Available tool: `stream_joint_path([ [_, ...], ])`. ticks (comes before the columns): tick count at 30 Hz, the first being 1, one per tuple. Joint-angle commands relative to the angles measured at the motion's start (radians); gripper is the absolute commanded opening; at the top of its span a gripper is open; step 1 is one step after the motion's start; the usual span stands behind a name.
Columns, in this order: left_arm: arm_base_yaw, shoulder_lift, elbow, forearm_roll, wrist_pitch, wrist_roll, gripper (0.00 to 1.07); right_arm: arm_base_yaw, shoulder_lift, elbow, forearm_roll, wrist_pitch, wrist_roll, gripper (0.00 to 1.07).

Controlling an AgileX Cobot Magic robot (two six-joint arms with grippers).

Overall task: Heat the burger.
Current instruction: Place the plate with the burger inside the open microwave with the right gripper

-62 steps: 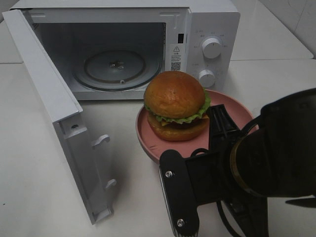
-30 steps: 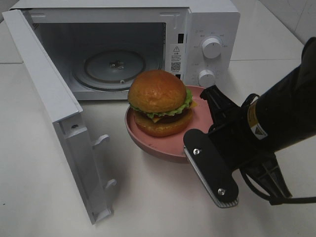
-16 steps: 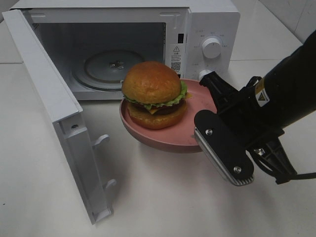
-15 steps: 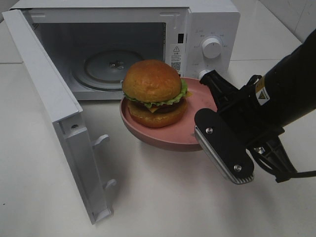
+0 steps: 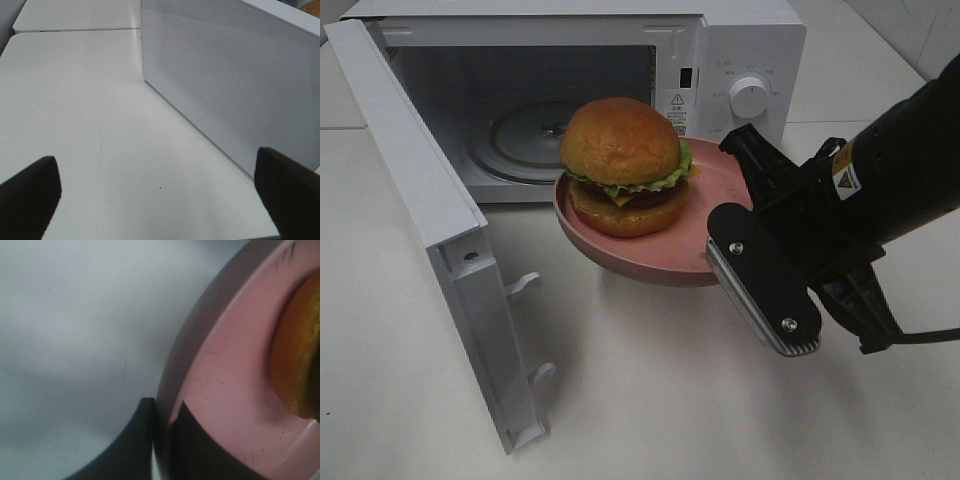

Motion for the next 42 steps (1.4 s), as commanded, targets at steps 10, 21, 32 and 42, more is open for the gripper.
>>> stream_joint_path([
  [10, -0.001, -0.018, 0.002, -0.005, -0.002, -0.003, 1.0, 0.0, 0.062, -0.024, 0.004, -0.17, -0.009, 0.0],
  [21, -0.001, -0.018, 0.002, -0.005, -0.002, -0.003, 1.0, 0.046, 0.134, -0.092, 0.03, -0.189, -0.009, 0.0],
  [32, -0.001, -0.018, 0.002, -0.005, -0.002, -0.003, 1.0, 0.047, 0.246, -0.21, 0.038, -0.176, -0.001, 0.0],
  [42, -0.001, -0.018, 0.002, -0.005, -0.002, -0.003, 1.0, 0.047, 0.358, -0.358, 0.032, -0.052, 0.011, 0.0],
])
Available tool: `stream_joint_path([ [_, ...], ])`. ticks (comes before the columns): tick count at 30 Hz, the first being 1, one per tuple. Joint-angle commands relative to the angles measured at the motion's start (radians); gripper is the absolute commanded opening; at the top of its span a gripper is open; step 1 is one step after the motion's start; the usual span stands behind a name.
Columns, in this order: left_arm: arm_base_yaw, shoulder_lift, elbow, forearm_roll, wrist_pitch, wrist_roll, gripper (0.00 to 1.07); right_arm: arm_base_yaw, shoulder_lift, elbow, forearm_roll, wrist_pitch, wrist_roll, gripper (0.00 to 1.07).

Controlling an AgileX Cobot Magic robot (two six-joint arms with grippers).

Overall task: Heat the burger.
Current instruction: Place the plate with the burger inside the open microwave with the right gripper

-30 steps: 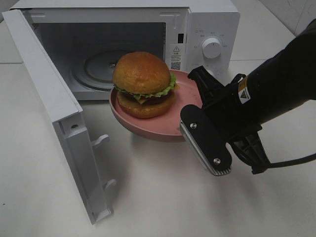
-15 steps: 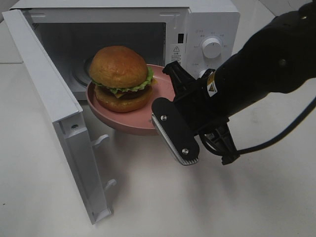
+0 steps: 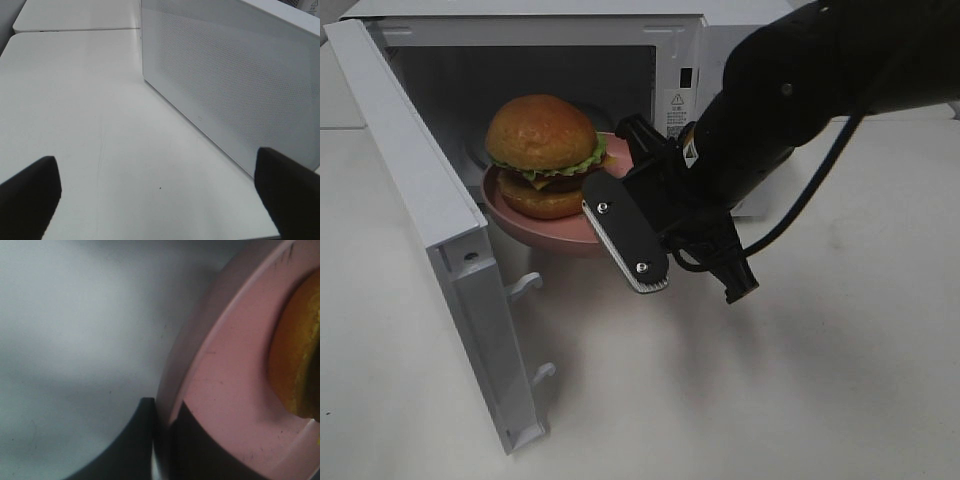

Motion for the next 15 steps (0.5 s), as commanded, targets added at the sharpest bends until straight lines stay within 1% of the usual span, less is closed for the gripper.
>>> stream_joint_path([
  [1, -0.001, -0.018, 0.002, -0.005, -0.002, -0.003, 1.0, 0.003, 0.031, -0.077, -0.013, -0.028, 0.04, 0.0],
  [5, -0.001, -0.018, 0.002, -0.005, -0.002, -0.003, 1.0, 0.002, 0.059, -0.116, -0.019, -0.007, 0.051, 0.0],
  [6, -0.001, -0.018, 0.002, -0.005, -0.002, -0.003, 1.0, 0.0, 0.082, -0.148, -0.019, 0.014, 0.055, 0.0],
  [7, -0.001, -0.018, 0.002, -0.005, -0.002, -0.003, 1.0, 0.0, 0.082, -0.148, -0.019, 0.014, 0.055, 0.0],
  [9, -0.001, -0.018, 0.002, -0.005, -0.002, -0.003, 1.0, 0.0, 0.112, -0.197, -0.039, 0.028, 0.082, 0.0],
  [12, -0.001, -0.018, 0.002, -0.005, -0.002, -0.003, 1.0, 0.0, 0.121, -0.211, -0.048, 0.037, 0.095, 0.0],
  [14, -0.001, -0.018, 0.002, -0.005, -0.002, -0.003, 1.0, 0.0, 0.161, -0.271, -0.07, 0.055, 0.155, 0.0],
  [15, -0.001, -0.018, 0.002, -0.005, -0.002, -0.003, 1.0, 0.0, 0.161, -0.271, -0.07, 0.055, 0.155, 0.0],
])
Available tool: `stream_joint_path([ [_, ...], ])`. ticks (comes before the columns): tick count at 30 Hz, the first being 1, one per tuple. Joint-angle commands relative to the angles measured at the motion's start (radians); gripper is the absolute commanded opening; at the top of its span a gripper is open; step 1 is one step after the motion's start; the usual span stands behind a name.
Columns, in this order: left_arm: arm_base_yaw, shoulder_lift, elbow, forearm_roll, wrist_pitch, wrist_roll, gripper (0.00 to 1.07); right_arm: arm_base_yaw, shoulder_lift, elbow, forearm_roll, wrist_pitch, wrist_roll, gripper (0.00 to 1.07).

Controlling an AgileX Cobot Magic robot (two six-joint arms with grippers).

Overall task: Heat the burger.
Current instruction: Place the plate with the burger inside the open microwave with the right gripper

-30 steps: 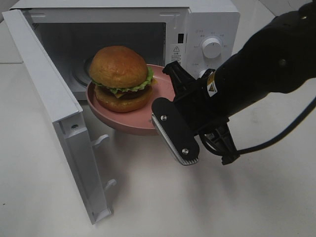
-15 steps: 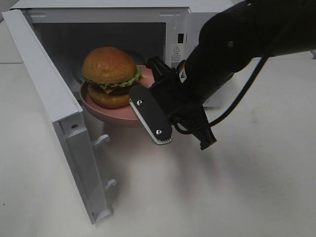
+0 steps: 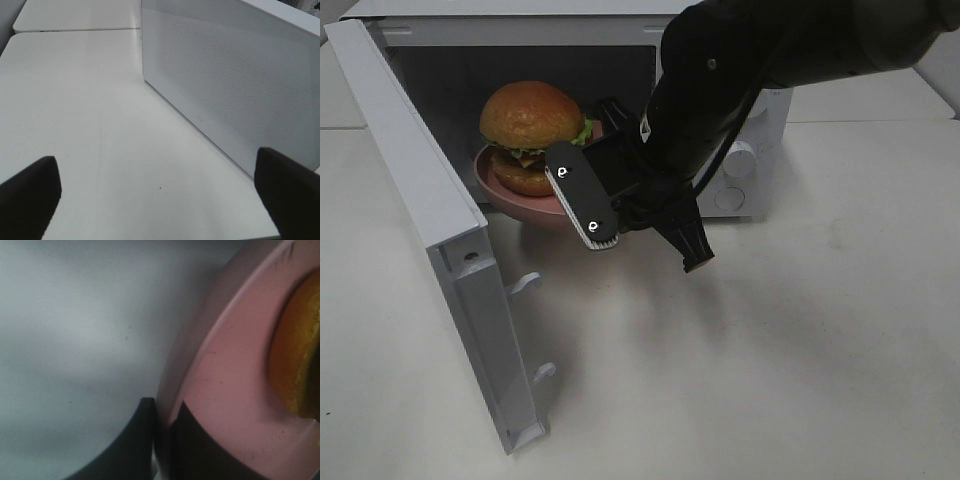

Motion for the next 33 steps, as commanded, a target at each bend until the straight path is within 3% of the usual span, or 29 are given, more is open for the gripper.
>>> stream_joint_path([
  [1, -0.001, -0.018, 0.002, -0.005, -0.002, -0.003, 1.0, 0.001, 0.017, -0.062, -0.022, -0.036, 0.055, 0.0],
  [15, -0.001, -0.018, 0.002, -0.005, -0.002, -0.003, 1.0, 0.001, 0.145, -0.236, -0.036, -0.001, 0.105, 0.0],
  [33, -0.001, -0.018, 0.002, -0.005, -0.002, -0.003, 1.0, 0.001, 0.335, -0.547, -0.146, 0.114, 0.306, 0.0],
])
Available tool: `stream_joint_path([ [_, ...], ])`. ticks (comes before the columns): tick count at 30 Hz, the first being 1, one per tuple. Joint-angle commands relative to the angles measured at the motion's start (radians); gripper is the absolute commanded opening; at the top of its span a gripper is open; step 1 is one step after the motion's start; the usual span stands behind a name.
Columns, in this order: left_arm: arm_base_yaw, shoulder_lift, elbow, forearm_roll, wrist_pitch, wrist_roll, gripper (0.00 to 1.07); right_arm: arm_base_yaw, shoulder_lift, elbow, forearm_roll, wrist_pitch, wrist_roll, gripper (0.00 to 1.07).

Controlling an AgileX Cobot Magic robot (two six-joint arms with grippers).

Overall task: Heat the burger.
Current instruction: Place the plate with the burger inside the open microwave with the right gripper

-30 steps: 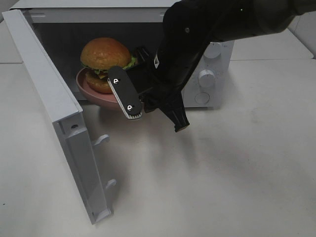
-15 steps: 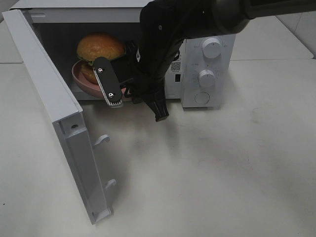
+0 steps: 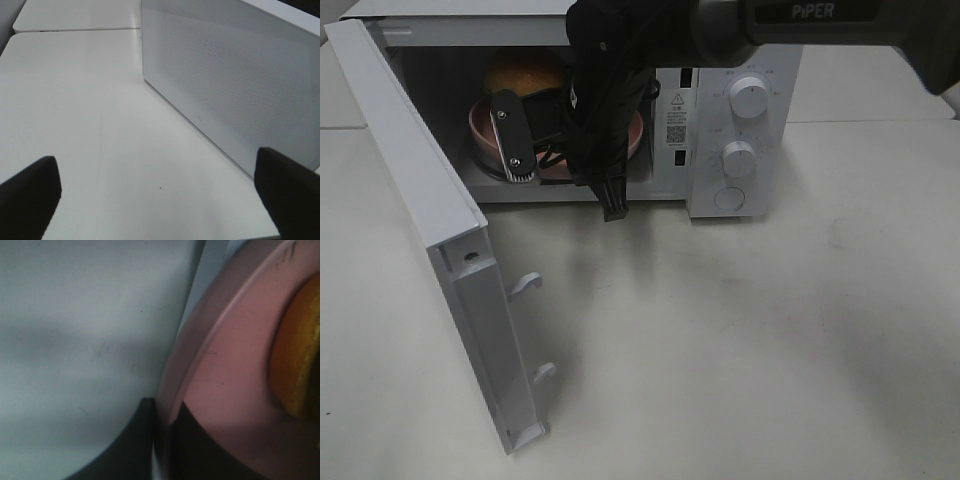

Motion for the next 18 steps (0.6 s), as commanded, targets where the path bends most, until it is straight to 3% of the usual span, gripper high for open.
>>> stream_joint_path([
  [1, -0.001, -0.018, 0.002, -0.005, -0.002, -0.003, 1.0, -0.006, 0.025, -0.074, -0.039, -0.035, 0.065, 0.0],
  [11, -0.001, -0.018, 0.002, -0.005, -0.002, -0.003, 1.0, -0.034, 0.098, -0.168, -0.043, -0.017, 0.072, 0.0],
  [18, -0.001, -0.018, 0.002, -0.005, -0.002, -0.003, 1.0, -0.034, 0.109, -0.168, -0.042, -0.05, -0.008, 0.01],
])
